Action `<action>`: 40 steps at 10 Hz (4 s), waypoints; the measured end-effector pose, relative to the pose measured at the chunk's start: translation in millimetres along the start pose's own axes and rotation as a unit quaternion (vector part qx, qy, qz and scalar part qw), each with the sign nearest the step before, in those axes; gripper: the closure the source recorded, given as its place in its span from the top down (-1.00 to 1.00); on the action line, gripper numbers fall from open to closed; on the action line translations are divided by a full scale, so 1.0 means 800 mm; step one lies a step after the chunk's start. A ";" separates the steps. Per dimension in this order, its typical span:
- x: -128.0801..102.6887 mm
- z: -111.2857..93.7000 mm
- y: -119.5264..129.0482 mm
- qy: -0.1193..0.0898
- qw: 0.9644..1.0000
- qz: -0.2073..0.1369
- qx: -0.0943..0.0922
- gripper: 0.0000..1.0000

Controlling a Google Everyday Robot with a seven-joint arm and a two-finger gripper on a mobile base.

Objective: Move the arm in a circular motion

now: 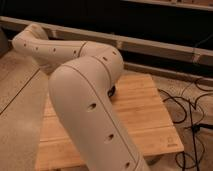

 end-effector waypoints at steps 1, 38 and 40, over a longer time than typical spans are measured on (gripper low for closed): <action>0.014 -0.006 0.014 -0.007 1.000 -0.003 -0.011 0.30; 0.146 -0.050 -0.188 0.033 0.974 0.124 0.185 0.30; 0.109 -0.033 -0.207 0.056 0.966 0.137 0.210 0.30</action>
